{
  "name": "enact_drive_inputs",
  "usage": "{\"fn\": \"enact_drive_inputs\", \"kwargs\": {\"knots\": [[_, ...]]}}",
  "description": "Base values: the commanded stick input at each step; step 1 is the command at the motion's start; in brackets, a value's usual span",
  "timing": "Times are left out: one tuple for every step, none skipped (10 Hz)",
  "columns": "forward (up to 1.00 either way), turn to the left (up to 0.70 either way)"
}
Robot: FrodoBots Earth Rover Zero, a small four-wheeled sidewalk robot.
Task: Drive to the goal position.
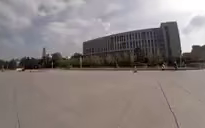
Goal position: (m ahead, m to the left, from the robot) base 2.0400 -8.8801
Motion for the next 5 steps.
{"fn": "enact_drive_inputs", "kwargs": {"knots": [[0.65,0.0],[0.65,0.0],[0.34,0.0],[0.0,0.0],[0.0,0.0]]}}
